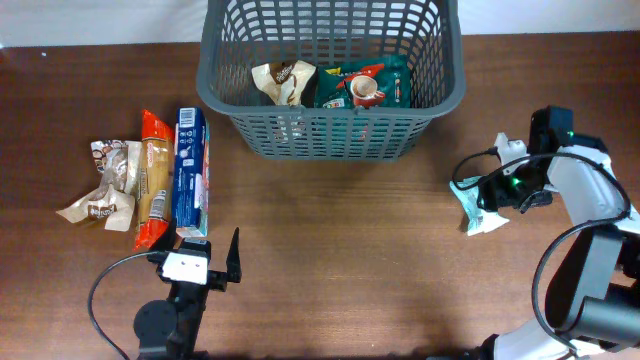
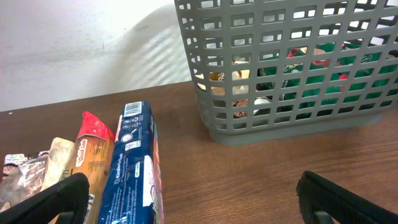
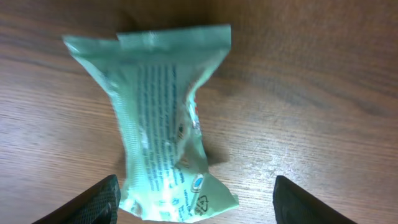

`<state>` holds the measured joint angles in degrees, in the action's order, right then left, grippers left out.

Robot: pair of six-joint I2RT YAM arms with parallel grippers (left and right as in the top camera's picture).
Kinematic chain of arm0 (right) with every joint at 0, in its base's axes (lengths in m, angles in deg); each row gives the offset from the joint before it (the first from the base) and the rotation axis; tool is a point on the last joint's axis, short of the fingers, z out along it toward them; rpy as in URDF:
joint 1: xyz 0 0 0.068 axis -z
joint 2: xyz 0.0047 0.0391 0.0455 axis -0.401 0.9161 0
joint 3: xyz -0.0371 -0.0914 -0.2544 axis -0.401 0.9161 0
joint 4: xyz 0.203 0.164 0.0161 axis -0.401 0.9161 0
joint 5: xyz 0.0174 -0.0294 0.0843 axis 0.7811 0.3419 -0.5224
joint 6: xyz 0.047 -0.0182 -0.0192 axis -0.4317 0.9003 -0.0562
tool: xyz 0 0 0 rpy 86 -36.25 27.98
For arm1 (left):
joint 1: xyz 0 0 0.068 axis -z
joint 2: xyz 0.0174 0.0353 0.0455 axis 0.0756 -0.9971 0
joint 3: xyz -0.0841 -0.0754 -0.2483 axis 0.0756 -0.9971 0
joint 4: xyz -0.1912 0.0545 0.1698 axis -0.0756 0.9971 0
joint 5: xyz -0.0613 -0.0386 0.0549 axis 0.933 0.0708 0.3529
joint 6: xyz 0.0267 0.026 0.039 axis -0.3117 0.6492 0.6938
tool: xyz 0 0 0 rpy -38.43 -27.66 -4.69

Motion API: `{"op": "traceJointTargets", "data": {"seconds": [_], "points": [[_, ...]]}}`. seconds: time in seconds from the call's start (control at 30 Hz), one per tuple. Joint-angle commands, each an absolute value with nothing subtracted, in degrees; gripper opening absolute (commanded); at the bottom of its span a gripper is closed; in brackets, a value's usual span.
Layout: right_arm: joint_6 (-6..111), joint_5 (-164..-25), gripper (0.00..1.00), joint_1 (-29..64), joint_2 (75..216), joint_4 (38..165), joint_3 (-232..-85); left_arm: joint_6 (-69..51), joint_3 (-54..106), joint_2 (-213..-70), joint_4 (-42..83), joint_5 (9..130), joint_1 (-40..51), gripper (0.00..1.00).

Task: Pack container
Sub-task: 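Grasp the pale green wipes pack with the right gripper, then lift the wipes pack over the basket and lower it inside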

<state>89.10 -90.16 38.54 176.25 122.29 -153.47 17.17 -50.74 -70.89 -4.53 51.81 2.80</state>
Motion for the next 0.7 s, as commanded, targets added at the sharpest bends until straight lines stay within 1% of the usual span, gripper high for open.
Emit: {"op": "traceJointTargets", "data": {"seconds": [0.0,0.1,0.17,0.3,0.37,0.4,0.43,0.47,0.5,0.67], "points": [[89.0,-88.5,0.75,38.3,176.7,121.3,-151.9,16.8,-51.0,-70.5,-4.6,51.8,3.1,0.99],[86.6,-88.7,0.73,38.1,178.3,120.6,-151.5,16.8,-51.0,-70.5,-4.6,51.8,3.1,0.99],[86.2,-89.0,0.69,37.9,179.8,120.6,-151.5,16.8,-51.0,-70.5,-4.6,51.8,3.1,0.99],[83.4,-89.0,0.64,37.1,183.2,120.1,-151.5,16.8,-51.0,-70.5,-4.6,51.8,3.1,0.99],[82.3,-89.4,0.51,36.9,184.8,119.9,-151.5,16.8,-51.0,-70.5,-4.6,51.8,3.1,0.99],[81.3,-89.4,0.41,36.8,185.5,119.9,-151.5,16.8,-51.0,-70.5,-4.6,51.8,3.1,0.99],[80.7,-89.5,0.22,36.8,185.8,119.8,-151.5,16.8,-51.0,-70.5,-4.6,51.8,3.1,0.99],[80.4,-89.4,0.09,36.8,186.0,119.6,-151.5,16.8,-51.0,-70.5,-4.6,51.8,3.1,0.99],[79.9,-89.4,0.04,36.8,186.0,119.2,-151.6,16.8,-51.0,-70.5,-4.6,51.8,3.1,0.99],[75.2,-89.4,0.04,36.8,185.2,120.0,-155.4,16.8,-51.0,-70.5,-4.6,51.8,3.1,0.99]]}}
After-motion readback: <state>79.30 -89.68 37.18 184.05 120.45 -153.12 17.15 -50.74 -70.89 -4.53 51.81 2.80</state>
